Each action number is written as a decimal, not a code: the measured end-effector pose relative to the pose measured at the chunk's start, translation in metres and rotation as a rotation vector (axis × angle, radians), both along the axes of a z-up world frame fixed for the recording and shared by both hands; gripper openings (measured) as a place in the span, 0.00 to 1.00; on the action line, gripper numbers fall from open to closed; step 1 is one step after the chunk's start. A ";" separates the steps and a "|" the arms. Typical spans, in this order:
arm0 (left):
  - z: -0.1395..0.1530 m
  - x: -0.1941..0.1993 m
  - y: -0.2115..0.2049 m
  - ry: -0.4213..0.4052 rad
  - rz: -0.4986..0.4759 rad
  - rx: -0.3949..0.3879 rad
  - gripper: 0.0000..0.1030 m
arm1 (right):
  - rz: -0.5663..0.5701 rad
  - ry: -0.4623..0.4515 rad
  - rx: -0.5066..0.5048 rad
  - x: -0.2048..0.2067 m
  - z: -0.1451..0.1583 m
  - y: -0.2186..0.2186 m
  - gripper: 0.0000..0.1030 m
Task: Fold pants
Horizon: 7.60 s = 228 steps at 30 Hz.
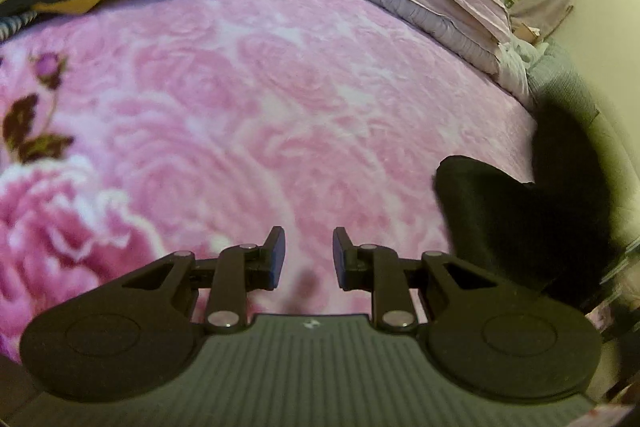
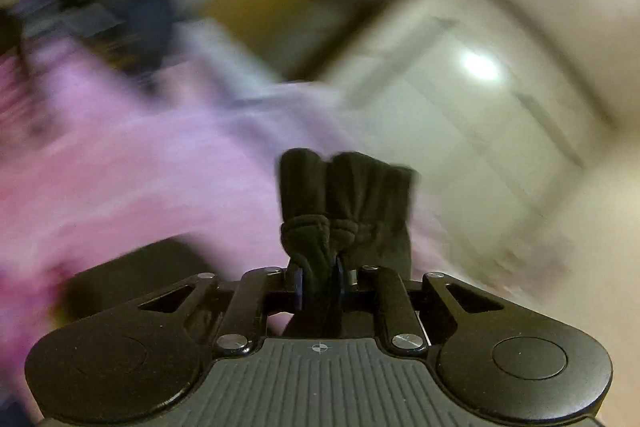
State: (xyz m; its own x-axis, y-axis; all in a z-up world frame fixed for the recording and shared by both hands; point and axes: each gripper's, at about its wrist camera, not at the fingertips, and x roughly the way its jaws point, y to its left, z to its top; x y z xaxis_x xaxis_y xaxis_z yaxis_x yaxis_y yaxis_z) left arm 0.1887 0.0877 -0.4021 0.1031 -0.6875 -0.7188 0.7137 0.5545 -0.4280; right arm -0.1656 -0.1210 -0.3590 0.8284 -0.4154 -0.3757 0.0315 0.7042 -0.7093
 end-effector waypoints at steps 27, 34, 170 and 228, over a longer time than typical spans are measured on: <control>0.011 -0.076 -0.078 0.245 -0.221 -0.172 0.64 | -0.541 -0.319 0.904 -0.106 0.026 -0.105 0.78; -0.040 -0.081 -0.101 0.460 -0.180 -0.168 0.63 | -0.693 -0.444 1.523 -0.154 -0.020 -0.194 0.72; 0.082 -0.139 -0.014 -0.380 -0.406 -0.103 0.34 | -0.762 -0.353 0.980 -0.149 0.044 0.006 0.65; 0.076 -0.065 -0.246 -0.086 -0.664 0.120 0.30 | -1.005 -0.100 1.193 -0.051 0.021 -0.151 0.24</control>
